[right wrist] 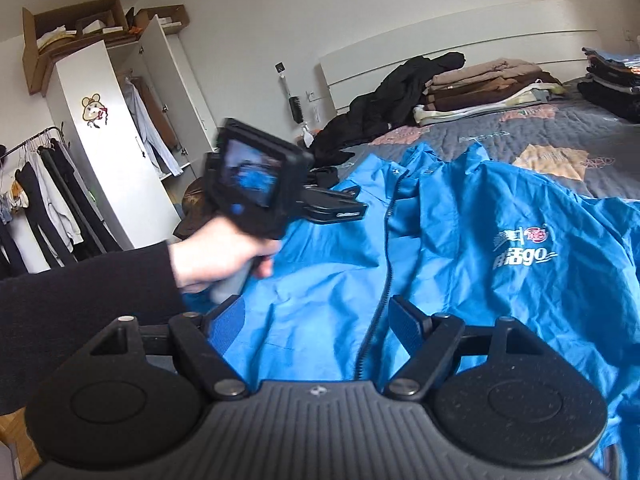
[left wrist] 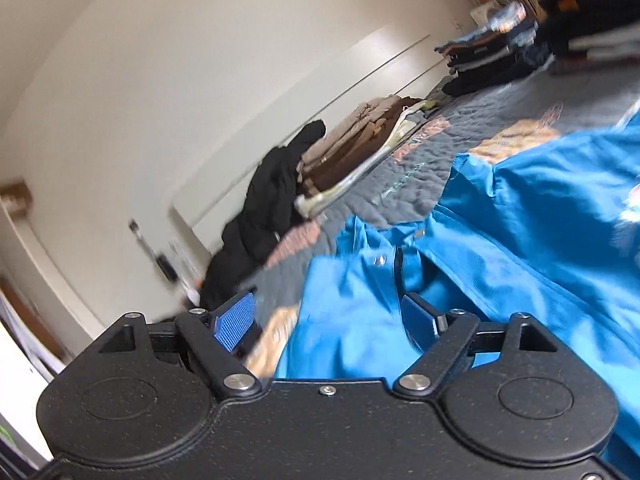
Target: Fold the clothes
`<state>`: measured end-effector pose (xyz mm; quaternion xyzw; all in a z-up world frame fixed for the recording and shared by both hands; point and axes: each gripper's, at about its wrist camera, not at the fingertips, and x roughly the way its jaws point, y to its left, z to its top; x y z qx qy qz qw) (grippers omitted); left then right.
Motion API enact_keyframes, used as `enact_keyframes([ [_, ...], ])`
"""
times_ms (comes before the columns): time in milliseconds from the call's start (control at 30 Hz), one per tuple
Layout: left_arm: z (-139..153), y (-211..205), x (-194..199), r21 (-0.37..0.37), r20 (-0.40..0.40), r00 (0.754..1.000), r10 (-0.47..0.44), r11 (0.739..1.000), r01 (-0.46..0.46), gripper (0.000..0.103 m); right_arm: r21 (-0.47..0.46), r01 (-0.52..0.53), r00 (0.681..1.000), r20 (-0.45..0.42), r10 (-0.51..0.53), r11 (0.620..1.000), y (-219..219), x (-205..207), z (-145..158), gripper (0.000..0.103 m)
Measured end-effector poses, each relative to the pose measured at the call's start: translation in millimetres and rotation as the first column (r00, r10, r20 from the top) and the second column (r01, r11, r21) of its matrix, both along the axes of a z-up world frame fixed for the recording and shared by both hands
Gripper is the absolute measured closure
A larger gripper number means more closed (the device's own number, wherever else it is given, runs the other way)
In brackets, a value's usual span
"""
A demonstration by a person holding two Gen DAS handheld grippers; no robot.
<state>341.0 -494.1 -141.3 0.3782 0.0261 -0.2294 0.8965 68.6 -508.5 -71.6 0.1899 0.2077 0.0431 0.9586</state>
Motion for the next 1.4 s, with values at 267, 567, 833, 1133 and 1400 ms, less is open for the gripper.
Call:
enact_keyframes([
  [267, -38, -55, 38, 0.093, 0.023, 0.999, 0.031, 0.995, -0.033, 0.035, 0.059, 0.044, 0.999, 0.027, -0.046, 0.997, -32, -8, -7, 0.025],
  [567, -40, -65, 80, 0.055, -0.111, 0.989, 0.093, 0.995, -0.088, 0.089, 0.083, 0.054, 0.999, -0.009, -0.054, 0.995, -48, -12, -21, 0.024],
  [833, 27, -44, 98, -0.329, -0.291, 0.956, -0.023, 0.941, -0.077, 0.097, 0.119, 0.059, 0.998, -0.019, -0.057, 0.991, -55, -16, -26, 0.024],
  [1133, 34, -76, 103, -0.396, -0.371, 0.924, -0.094, 0.916, -0.065, 0.097, 0.132, 0.06, 0.998, -0.023, -0.057, 0.989, -53, -15, -27, 0.024],
  [1400, -11, -127, 113, -0.163, -0.388, 0.92, 0.051, 0.979, -0.123, 0.089, 0.136, 0.066, 0.998, -0.026, -0.063, 0.989, -54, -16, -27, 0.024],
])
